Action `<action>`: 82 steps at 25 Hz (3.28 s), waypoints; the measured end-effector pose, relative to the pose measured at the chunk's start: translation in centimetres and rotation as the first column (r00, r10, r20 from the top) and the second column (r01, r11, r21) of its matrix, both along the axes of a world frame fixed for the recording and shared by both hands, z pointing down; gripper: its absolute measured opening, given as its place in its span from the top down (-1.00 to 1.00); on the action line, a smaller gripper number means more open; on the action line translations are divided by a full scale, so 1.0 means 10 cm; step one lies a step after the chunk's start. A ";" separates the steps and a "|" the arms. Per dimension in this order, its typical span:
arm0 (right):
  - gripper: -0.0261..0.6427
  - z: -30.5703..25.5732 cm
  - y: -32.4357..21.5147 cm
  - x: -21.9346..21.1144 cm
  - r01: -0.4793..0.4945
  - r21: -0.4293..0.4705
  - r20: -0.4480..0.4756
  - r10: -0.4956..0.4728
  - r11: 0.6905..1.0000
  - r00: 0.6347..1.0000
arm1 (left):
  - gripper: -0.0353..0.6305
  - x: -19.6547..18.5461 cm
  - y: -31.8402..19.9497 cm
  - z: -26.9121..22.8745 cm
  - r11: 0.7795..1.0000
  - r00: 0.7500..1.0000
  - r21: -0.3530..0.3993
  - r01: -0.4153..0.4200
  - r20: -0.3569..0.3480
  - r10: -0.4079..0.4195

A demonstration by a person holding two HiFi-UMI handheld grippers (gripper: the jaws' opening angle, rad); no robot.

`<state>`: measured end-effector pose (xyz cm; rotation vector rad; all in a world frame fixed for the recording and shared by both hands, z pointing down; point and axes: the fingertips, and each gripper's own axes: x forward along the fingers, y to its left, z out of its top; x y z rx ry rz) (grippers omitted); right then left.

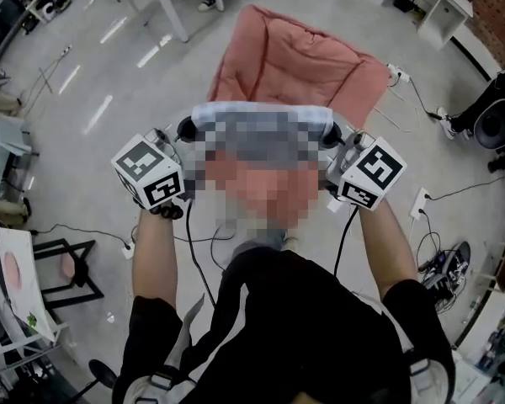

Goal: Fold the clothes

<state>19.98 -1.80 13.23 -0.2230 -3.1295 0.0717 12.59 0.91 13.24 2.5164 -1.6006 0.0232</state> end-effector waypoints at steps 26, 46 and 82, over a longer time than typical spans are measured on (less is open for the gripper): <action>0.85 0.63 0.62 -1.40 -0.491 -0.047 -0.101 0.485 0.870 0.869 | 0.81 -1.44 0.30 0.60 0.900 0.900 -0.046 -0.433 0.037 0.435; 0.86 1.36 1.12 -1.57 -0.661 -0.059 -0.247 0.631 0.748 0.735 | 0.80 -1.55 0.65 1.40 0.791 0.797 -0.095 -0.604 -0.063 0.601; 0.85 4.27 -1.86 -0.92 -0.710 -0.305 -0.528 0.508 0.635 0.681 | 0.80 -0.88 -2.31 4.23 0.708 0.826 -0.450 -0.544 -0.137 0.547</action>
